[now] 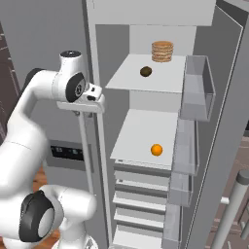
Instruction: Pick up the orange and kiwi from the fridge and place one fruit on each plate on the dining counter.
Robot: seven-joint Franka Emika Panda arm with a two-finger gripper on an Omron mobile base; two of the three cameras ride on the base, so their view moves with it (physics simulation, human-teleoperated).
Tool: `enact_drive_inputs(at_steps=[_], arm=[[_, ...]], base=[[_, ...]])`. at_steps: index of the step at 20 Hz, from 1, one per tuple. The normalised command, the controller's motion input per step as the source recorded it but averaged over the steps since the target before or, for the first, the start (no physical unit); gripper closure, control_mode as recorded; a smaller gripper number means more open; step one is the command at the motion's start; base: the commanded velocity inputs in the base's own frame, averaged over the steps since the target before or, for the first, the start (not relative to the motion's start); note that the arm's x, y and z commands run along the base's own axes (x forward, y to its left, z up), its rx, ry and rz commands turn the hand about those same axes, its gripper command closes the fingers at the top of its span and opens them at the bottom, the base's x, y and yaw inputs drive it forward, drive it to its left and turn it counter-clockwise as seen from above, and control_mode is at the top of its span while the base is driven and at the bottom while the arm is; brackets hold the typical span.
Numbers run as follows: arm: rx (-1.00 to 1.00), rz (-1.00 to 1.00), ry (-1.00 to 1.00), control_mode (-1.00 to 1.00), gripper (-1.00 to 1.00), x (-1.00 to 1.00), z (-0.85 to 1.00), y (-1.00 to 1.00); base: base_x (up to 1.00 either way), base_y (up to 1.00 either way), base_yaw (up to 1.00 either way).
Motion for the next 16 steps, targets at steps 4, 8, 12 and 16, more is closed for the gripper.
enact_drive_inputs(at_steps=[4, 8, 12, 16], arm=[[0.01, 0.00, -0.13, -1.00, -1.00, -0.24, -0.05, -0.16], [0.17, 0.00, -0.25, -1.00, -1.00, -0.42, -0.25, -0.98], [0.19, -0.04, -0.09, -1.00, -1.00, -0.16, -0.25, -1.00], [0.06, -0.10, 0.00, -1.00, -1.00, 0.00, -0.37, -0.72]], base=[[0.00, 0.00, 0.00], [0.00, 0.00, 0.00], [0.00, 0.00, 0.00], [0.00, 0.00, 0.00]])
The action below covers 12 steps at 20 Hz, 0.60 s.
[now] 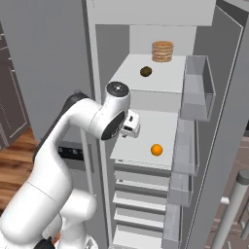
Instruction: Pick up the orange and kiwi from the fridge and place one fruit on each plate on the dining counter.
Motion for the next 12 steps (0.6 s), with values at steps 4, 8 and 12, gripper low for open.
enact_drive_inputs(at_steps=[4, 8, 12], arm=[[0.05, -0.19, 0.07, -1.00, -1.00, 0.28, -0.32, -0.52], [0.03, -0.20, 0.09, -1.00, -1.00, 0.36, -0.33, -0.38], [0.01, -0.22, 0.08, -1.00, -1.00, 0.34, -0.30, -0.29]], base=[[0.00, 0.00, 0.00], [0.00, 0.00, 0.00], [0.00, 0.00, 0.00]])
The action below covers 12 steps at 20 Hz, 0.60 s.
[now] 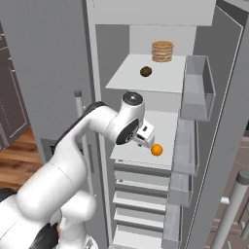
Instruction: Pick up the orange and kiwi from the fridge and place one fruit on each plate on the dining counter.
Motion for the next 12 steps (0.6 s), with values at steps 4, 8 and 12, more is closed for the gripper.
enact_drive_inputs(at_steps=[4, 8, 12], arm=[[0.03, -0.19, 0.10, -1.00, -1.00, 0.35, -0.33, -0.26], [0.03, -0.13, 0.15, -1.00, -1.00, 0.29, -0.42, -0.25], [0.01, -0.07, 0.07, -1.00, -1.00, 0.30, -0.35, -0.20]], base=[[0.00, 0.00, 0.00], [0.00, 0.00, 0.00], [0.00, 0.00, 0.00]])
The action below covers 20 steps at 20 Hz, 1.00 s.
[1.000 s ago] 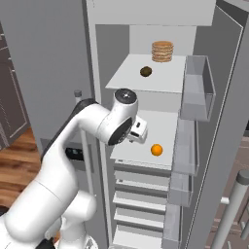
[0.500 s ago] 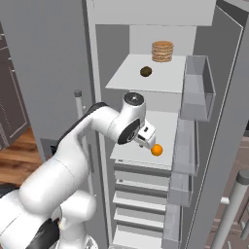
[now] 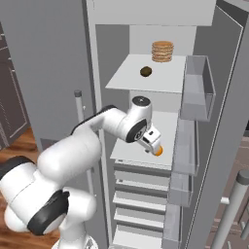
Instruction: Pick up the orange and kiwi from the fridge and place one fruit on each plate on the dining counter.
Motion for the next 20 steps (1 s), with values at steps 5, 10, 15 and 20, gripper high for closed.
enact_drive_inputs(at_steps=[5, 10, 15, 20], arm=[[0.00, -0.01, 0.06, -1.00, -1.00, 0.37, -0.29, -0.14], [0.00, 0.00, 0.08, -1.00, -1.00, 0.41, -0.37, -0.17], [0.02, 0.00, 0.02, -1.00, -1.00, 0.47, -0.28, -0.16], [0.03, 0.00, 0.00, -1.00, -1.00, 0.47, -0.24, -0.16]], base=[[0.00, 0.00, 0.00], [0.00, 0.00, 0.00], [0.00, 0.00, 0.00], [0.00, 0.00, 0.00]])
